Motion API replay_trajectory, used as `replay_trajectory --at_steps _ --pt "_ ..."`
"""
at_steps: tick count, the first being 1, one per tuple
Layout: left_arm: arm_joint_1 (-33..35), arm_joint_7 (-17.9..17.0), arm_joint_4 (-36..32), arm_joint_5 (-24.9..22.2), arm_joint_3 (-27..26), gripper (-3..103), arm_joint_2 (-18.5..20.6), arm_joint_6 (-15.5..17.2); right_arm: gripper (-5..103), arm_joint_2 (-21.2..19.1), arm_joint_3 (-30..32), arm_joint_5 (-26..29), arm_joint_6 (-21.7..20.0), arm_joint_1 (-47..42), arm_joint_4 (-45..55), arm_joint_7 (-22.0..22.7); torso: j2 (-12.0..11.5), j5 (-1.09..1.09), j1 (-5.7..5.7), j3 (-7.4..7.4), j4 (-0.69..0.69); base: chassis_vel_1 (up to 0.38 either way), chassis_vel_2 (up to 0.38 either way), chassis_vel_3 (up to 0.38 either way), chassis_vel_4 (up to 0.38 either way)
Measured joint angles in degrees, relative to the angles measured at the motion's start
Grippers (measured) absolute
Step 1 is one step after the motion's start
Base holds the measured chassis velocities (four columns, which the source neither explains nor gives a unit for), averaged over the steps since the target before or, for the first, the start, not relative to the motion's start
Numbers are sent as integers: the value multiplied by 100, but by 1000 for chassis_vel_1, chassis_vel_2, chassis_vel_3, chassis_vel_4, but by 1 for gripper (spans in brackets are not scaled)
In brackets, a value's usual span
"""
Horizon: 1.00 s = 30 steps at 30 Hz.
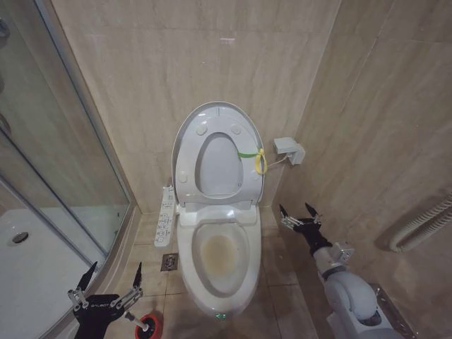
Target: Open the toilet lid, clean the toilet bowl with a toilet brush, close the toilet lid, and flush.
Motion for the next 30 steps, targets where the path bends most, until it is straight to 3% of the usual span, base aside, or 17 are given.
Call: replay_trajectory --at_steps 20,30 --pt "0 0 0 0 0 100 0 0 100 149 10 -123 -28 -358 447 2 1 -4 -1 -1 1 0 0 0 0" --pt "0 0 0 0 0 100 0 0 100 159 104 -124 -257 -520 985 160 1 -4 0 -1 1 0 0 0 0"
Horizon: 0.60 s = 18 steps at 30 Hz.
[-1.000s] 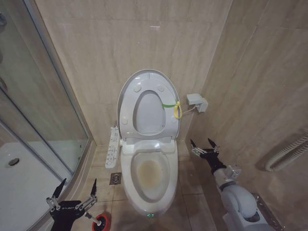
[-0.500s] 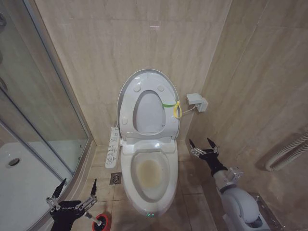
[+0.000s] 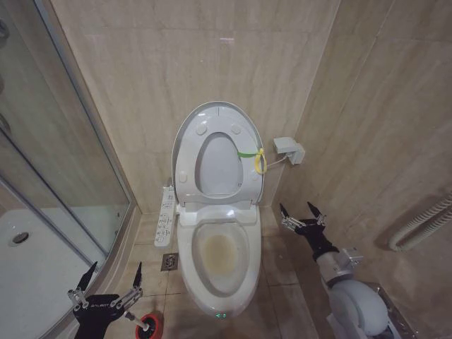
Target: Open the toilet lid, clean the toilet bowl with a toilet brush, close the toilet lid, and flush.
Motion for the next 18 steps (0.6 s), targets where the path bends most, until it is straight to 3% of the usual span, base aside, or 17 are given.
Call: replay_trajectory --at_steps 18 --pt "0 0 0 0 0 100 0 0 100 -37 121 94 -159 -205 490 112 0 0 0 0 0 0 0 0 0"
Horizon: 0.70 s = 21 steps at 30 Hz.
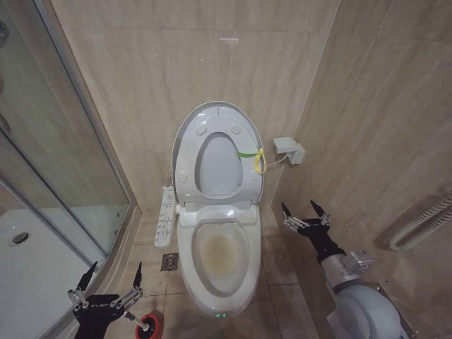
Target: Open the toilet lid, clean the toilet bowl with a toilet brush, close the toilet lid, and flush.
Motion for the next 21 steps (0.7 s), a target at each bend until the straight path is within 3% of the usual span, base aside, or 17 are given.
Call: replay_trajectory --at_steps 21 --pt "0 0 0 0 0 100 0 0 100 -295 -44 310 0 845 -537 181 0 1 1 0 0 0 0 0 0"
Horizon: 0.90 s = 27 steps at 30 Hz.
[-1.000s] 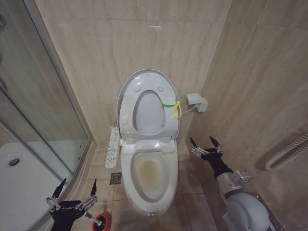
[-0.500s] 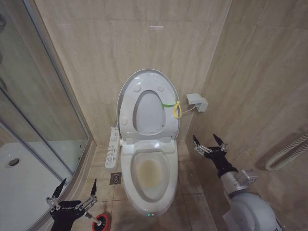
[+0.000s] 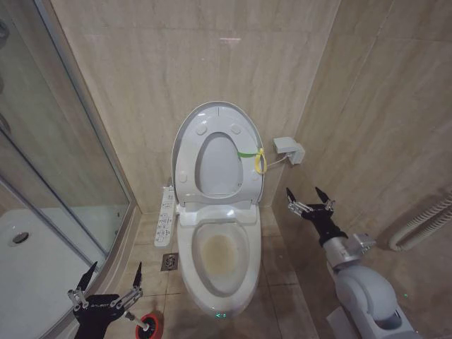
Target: Open the toilet lid, clean the toilet bowl with a toilet brush, close the toilet lid, and flush.
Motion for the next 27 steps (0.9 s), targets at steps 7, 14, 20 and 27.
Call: replay_trajectory --at_steps 7,14,20,27 --pt "0 0 0 0 0 100 0 0 100 -66 -145 74 6 387 -308 15 0 0 0 0 0 0 0 0 0" --pt "0 0 0 0 0 100 0 0 100 -69 -272 151 9 880 -690 55 0 -1 0 0 0 0 0 0 0" --pt "0 0 0 0 0 100 0 0 100 30 -435 45 153 1363 -1233 56 0 0 -1 0 1 0 0 0 0" --pt "0 0 0 0 0 100 0 0 100 49 -630 -172 386 2112 -2201 28 0 0 -1 0 0 0 0 0 0"
